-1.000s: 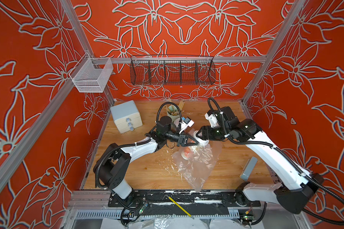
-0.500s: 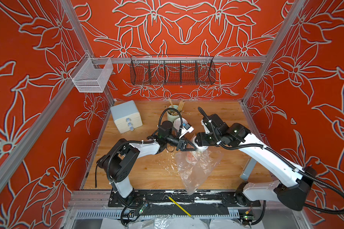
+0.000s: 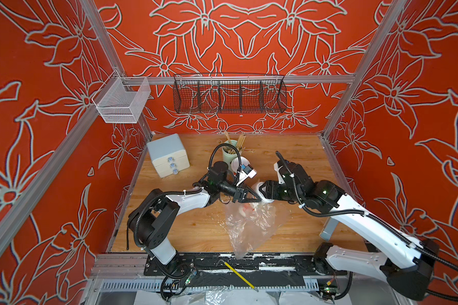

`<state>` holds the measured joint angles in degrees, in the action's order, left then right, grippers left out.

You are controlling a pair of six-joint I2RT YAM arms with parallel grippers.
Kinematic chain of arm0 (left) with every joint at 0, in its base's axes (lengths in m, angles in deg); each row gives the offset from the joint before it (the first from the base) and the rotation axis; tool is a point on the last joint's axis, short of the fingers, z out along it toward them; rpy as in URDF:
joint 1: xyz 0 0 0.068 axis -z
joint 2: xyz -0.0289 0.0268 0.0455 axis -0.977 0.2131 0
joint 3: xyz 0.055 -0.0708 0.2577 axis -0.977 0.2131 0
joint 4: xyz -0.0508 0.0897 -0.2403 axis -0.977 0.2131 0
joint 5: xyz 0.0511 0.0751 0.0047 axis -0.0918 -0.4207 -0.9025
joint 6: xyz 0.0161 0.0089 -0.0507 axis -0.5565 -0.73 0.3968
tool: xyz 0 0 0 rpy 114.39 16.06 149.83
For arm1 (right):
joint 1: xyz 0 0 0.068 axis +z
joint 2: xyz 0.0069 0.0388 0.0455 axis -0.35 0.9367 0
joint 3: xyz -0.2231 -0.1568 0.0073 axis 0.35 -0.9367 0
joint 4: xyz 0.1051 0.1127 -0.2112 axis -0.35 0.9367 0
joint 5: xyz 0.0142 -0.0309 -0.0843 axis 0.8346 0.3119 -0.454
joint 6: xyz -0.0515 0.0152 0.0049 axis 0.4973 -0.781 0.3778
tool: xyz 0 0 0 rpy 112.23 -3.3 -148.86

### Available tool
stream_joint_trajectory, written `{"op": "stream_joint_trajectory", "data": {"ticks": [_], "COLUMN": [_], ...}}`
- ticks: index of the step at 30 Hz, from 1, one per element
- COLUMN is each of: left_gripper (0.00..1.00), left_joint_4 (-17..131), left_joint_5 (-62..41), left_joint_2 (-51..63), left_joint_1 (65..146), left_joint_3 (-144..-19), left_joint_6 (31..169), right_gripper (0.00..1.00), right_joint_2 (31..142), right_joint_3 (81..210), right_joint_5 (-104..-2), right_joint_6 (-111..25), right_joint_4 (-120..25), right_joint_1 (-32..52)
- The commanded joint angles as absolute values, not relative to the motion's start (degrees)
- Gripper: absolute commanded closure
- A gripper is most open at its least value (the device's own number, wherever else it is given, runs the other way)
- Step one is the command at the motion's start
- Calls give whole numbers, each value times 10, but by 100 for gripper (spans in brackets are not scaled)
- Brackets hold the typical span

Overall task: Pack milk tea into plastic carrier bags
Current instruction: Place the milk tea cup in the plastic carrier bag.

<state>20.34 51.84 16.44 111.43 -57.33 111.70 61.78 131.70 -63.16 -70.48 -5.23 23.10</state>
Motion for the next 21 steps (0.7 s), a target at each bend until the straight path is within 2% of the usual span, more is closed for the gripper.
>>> {"op": "stream_joint_trajectory", "data": {"ticks": [1, 11, 21], "left_gripper": [100, 100, 100], "left_joint_4": [138, 51, 101], "left_joint_5": [450, 430, 435], "left_joint_2": [142, 107, 73], "left_joint_1": [1109, 1109, 1109], "left_joint_3": [-586, -592, -603], "left_joint_6": [1119, 1153, 1109], "right_gripper": [100, 100, 100], "right_joint_2": [628, 597, 578], "right_joint_3": [1298, 1238, 1251], "right_joint_5": [-536, -506, -529], "right_joint_6": [-742, -794, -774], "right_joint_4": [-69, -160, -104], "right_joint_1": [255, 250, 247]}}
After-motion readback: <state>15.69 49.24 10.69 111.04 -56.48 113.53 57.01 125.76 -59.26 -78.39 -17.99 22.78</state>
